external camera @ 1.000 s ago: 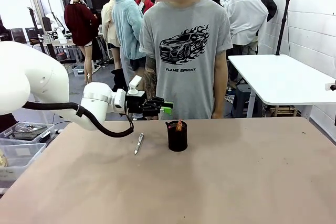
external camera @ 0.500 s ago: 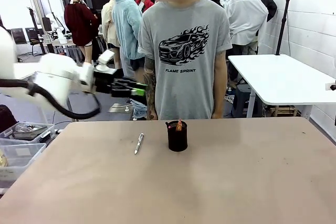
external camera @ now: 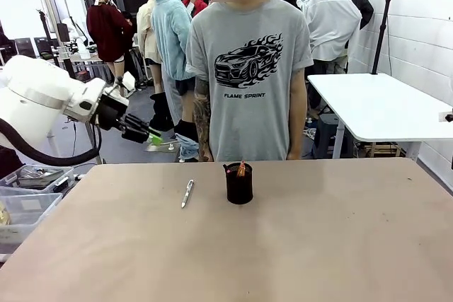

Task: Place the pens into the pen holder.
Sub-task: Pick up a writing instrument from the table and place it into the Pen holder.

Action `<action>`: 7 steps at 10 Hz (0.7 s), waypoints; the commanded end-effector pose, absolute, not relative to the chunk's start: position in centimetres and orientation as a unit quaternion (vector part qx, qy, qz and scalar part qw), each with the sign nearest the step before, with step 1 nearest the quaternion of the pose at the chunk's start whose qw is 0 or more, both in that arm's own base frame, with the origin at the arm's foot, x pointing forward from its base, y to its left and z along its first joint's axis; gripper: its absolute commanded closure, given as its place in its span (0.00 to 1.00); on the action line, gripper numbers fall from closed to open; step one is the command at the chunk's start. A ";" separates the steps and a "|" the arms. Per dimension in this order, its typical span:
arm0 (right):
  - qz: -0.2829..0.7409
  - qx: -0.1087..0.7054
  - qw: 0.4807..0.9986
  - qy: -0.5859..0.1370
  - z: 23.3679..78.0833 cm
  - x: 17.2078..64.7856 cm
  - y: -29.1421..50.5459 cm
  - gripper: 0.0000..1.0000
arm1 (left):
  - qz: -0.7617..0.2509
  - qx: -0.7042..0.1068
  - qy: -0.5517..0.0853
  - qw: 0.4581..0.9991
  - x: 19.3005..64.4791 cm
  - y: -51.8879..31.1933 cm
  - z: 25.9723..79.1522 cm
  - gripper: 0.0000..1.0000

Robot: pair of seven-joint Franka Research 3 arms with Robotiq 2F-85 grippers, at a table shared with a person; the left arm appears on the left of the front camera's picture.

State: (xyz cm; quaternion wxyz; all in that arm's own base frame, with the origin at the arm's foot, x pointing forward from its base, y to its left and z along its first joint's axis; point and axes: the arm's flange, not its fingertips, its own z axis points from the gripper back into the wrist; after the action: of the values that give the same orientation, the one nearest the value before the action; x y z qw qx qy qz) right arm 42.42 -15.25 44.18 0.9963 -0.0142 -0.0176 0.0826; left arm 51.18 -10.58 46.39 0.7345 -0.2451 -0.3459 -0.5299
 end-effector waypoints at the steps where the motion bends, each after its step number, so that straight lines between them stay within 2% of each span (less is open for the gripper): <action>1: 0.085 -0.028 0.996 -0.018 44.0 42.4 -15.3 0.36 | -0.496 -0.224 -0.293 0.786 51.1 -11.4 46.0 0.58; 5: 0.085 -0.028 0.996 -0.018 44.0 42.4 -15.3 0.36 | -0.370 -0.131 -0.232 0.890 53.2 -15.9 41.2 0.58; 7: 0.085 -0.028 0.996 -0.018 44.0 42.4 -15.3 0.36 | -0.376 -0.123 -0.206 0.895 54.9 -18.8 37.9 0.58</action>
State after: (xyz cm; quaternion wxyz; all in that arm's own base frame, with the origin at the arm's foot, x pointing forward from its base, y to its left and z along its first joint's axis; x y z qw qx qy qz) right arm 42.43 -15.21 44.19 0.9963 -0.0141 -0.0177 0.0831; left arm 53.02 -17.45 37.80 0.8885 -0.1280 -0.2256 -0.3786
